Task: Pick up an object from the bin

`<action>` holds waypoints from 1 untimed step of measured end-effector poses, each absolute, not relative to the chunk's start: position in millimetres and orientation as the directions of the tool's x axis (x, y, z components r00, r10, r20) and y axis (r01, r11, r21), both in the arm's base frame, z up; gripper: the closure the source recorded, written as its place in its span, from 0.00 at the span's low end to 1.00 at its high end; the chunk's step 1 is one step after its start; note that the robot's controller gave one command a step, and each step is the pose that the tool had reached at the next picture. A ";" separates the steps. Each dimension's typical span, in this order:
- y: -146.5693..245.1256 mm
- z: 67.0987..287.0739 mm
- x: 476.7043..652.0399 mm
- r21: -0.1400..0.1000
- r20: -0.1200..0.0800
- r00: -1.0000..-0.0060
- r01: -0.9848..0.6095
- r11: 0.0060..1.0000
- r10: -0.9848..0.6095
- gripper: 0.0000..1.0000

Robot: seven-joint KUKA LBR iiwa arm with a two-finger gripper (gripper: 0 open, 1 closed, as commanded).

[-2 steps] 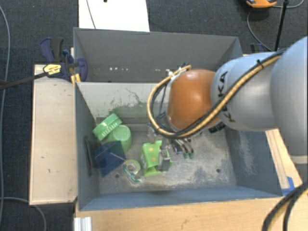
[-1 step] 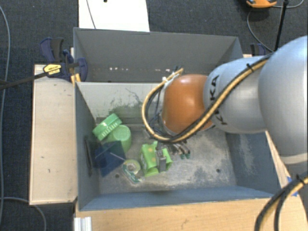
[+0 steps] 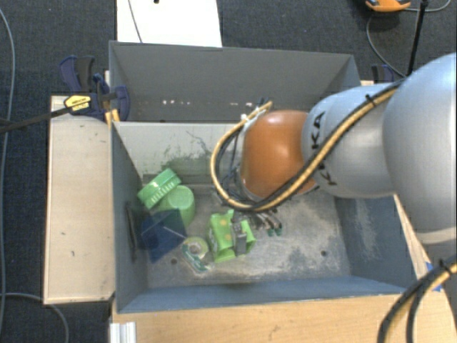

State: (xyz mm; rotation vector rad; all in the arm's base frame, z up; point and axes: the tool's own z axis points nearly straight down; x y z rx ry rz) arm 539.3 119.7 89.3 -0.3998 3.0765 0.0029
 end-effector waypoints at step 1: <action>118.1 131.1 541.0 -0.002 -0.038 -0.961 -0.273 0.962 -0.273 1.00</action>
Offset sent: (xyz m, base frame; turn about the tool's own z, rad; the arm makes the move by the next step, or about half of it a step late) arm -0.0048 -0.0013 0.1512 0.0103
